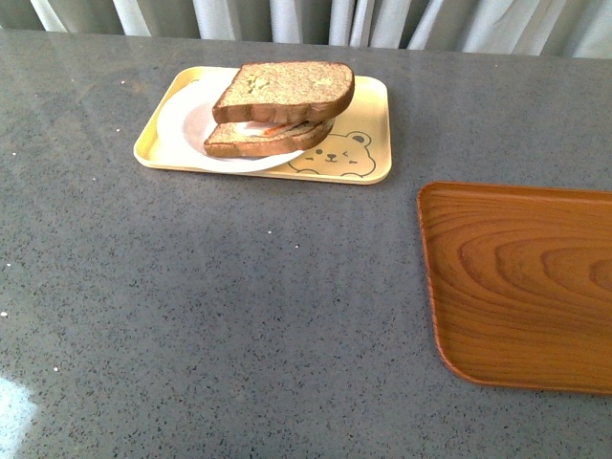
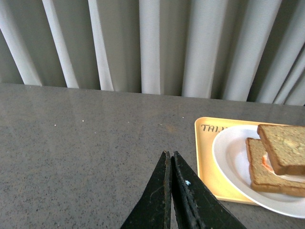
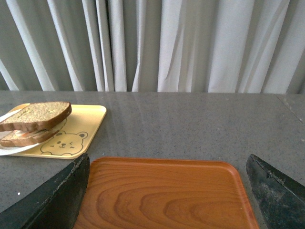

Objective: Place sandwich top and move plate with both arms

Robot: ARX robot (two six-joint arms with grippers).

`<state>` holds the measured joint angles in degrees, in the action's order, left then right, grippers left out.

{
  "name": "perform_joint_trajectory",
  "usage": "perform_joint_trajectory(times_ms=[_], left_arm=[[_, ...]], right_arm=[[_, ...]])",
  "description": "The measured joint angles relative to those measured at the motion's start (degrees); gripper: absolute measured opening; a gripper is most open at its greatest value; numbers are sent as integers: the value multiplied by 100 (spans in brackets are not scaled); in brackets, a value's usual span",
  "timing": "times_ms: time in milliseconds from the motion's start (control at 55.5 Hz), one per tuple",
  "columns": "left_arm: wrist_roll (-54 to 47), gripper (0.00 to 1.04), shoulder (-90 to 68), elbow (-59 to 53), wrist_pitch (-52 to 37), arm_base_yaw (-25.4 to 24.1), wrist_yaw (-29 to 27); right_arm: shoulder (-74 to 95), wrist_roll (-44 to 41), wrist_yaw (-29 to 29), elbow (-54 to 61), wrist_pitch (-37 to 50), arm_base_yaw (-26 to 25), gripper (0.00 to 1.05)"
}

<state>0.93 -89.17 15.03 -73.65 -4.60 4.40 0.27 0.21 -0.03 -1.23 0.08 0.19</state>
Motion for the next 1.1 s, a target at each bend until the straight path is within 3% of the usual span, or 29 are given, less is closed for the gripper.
perform_joint_trajectory(times_ms=[198,325,1100], left_arm=[[-13,2,852,-501,387,195,-227],[-17,2,1843,-699,1207,435,-407],[-31,2,5287,-1412,3829,446,-442]], right_arm=[[0,0,2,0,0,0,96],[0,0,-2,0,0,0,96],[0,0,0,0,0,0,96]])
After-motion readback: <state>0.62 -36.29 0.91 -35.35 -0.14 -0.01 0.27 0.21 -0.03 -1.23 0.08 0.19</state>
